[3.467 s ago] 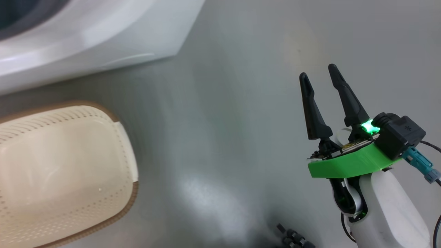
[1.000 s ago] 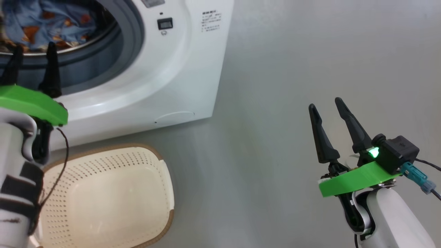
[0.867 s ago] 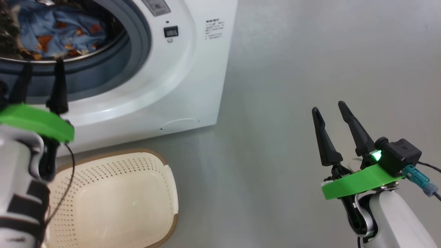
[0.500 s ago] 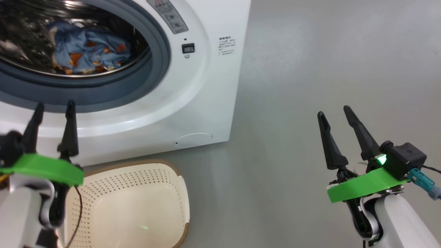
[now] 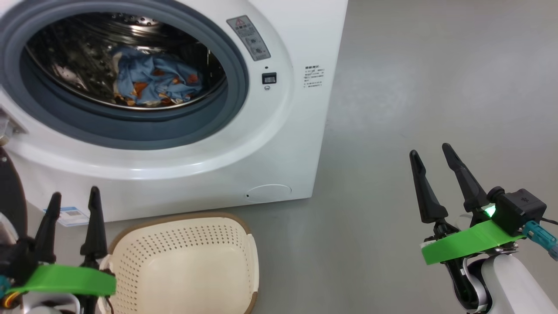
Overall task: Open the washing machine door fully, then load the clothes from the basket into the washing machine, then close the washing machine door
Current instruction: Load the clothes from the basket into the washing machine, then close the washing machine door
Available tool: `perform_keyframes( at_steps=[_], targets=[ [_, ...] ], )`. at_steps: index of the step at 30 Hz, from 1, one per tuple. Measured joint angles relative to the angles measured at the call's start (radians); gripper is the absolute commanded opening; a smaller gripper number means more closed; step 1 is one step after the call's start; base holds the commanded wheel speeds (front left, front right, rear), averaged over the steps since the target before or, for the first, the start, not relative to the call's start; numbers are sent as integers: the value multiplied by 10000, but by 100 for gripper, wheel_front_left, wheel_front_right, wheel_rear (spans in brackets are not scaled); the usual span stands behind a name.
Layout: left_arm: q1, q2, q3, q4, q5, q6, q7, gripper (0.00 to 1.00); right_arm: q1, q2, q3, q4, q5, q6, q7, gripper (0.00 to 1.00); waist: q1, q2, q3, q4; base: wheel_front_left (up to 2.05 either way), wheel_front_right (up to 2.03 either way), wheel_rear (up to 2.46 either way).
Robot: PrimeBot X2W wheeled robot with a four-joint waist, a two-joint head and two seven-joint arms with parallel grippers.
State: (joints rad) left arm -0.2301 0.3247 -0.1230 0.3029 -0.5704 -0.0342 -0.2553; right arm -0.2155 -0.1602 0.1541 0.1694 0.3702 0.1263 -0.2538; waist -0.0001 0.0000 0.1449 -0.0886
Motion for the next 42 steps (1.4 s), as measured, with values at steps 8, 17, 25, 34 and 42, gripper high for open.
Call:
perform_keyframes(
  at_steps=[8, 17, 25, 34, 42],
  targets=[
    [825, -199, 468, -719, 293, -196, 0, 100, 6, -153, 13, 12, 79, 0, 0, 100, 1, 0, -345, 170, 0, 0, 0],
    [943, -435, 686, -803, 765, -313, 0, 100, 7, -286, 27, 25, 104, -2, 0, 100, 1, 0, -343, 169, 0, 0, 0],
    [944, -677, 851, -796, 911, -445, 0, 100, 7, -282, 25, 25, 104, 0, 0, 100, 1, 0, -366, 120, 0, 0, 0],
    [943, -884, 1001, -788, 1244, -550, 0, 100, 7, -299, 40, 31, 104, -2, 0, 100, 1, 0, -380, 143, 0, 0, 0],
    [942, -959, 1093, -732, 1337, -681, 0, 100, 7, -313, 65, 46, 104, 0, 0, 100, 1, 0, -420, 146, 0, 0, 0]
  ],
)
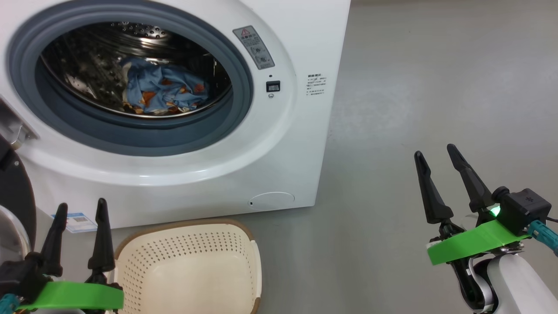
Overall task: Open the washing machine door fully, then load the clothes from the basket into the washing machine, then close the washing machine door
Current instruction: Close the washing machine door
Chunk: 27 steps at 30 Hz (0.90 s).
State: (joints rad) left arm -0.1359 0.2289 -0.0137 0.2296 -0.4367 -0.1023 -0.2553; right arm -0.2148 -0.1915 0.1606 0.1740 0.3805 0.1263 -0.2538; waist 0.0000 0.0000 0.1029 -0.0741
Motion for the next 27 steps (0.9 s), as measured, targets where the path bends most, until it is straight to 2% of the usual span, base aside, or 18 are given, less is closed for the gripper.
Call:
perform_keyframes(
  at_steps=[27],
  targets=[
    [-3, -247, 265, 36, 261, -130, 0, 100, 0, -15, 23, 6, 0, 0, 0, 100, 0, 0, 35, -31, 0, 0, 0]
  ],
)
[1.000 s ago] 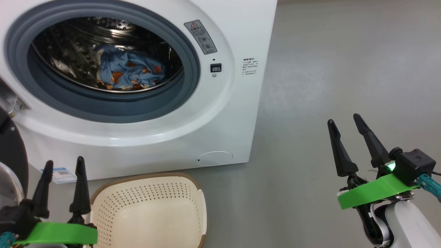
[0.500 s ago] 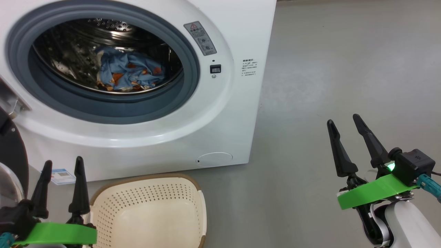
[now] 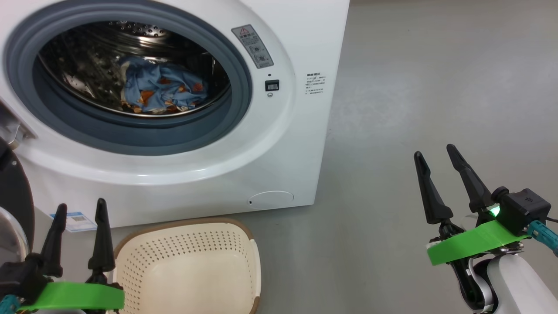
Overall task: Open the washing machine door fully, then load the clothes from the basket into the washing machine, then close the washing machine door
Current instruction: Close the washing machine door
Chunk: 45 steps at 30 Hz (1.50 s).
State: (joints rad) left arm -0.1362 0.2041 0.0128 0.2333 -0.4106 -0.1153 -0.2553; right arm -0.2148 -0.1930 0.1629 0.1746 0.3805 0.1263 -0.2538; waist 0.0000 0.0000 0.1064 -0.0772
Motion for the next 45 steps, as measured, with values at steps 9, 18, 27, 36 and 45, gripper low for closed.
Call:
perform_keyframes(
  at_steps=[9, 18, 27, 36, 45],
  targets=[
    [-1, -21, 44, -2, 2, -73, 0, 100, 0, 4, -2, 0, 0, 0, 0, 100, 0, 0, 56, -2, 0, 0, 0],
    [-4, -33, 150, -4, 2, -84, 0, 100, 0, 8, -6, 0, 0, 0, 0, 100, 0, 0, 42, -1, -2, 2, 0],
    [-9, -65, 221, -6, 2, -86, 0, 100, 0, 19, -8, -4, 0, -2, 0, 100, 1, 0, 80, -1, -85, 85, 0],
    [-9, -71, 226, -6, 2, -88, 0, 100, 0, 27, -10, 2, 0, 0, 0, 100, 0, 0, 79, -4, -129, 129, 0],
    [-10, -88, 226, -2, 2, -88, 0, 100, 0, 29, -12, 21, 0, -2, 0, 100, 0, 0, 49, 4, -20, 20, 0]
  ],
)
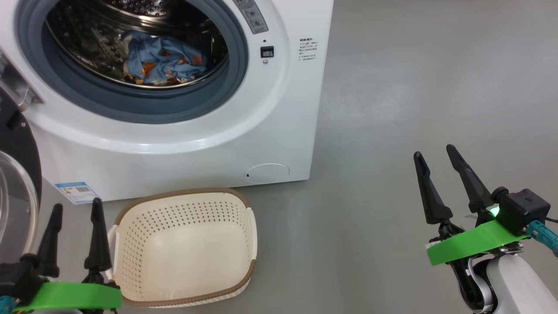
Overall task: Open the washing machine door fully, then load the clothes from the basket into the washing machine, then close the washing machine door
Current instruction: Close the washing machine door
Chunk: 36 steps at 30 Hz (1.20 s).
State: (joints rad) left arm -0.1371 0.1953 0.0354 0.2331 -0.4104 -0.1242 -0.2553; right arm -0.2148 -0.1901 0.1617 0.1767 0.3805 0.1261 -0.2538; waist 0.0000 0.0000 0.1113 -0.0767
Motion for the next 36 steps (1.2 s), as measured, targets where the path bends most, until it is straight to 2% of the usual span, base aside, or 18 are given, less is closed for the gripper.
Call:
perform_keyframes(
  at_steps=[26, 36],
  targets=[
    [0, -67, 2, 79, 150, -15, 0, 100, 0, -6, 2, 56, 0, 0, 0, 100, 0, 0, -129, 40, 0, 0, 0],
    [0, -71, -52, 94, 150, -15, 0, 100, 7, -15, 4, 77, 0, 0, 0, 100, 0, 0, -188, 246, 0, 0, 0]
  ],
)
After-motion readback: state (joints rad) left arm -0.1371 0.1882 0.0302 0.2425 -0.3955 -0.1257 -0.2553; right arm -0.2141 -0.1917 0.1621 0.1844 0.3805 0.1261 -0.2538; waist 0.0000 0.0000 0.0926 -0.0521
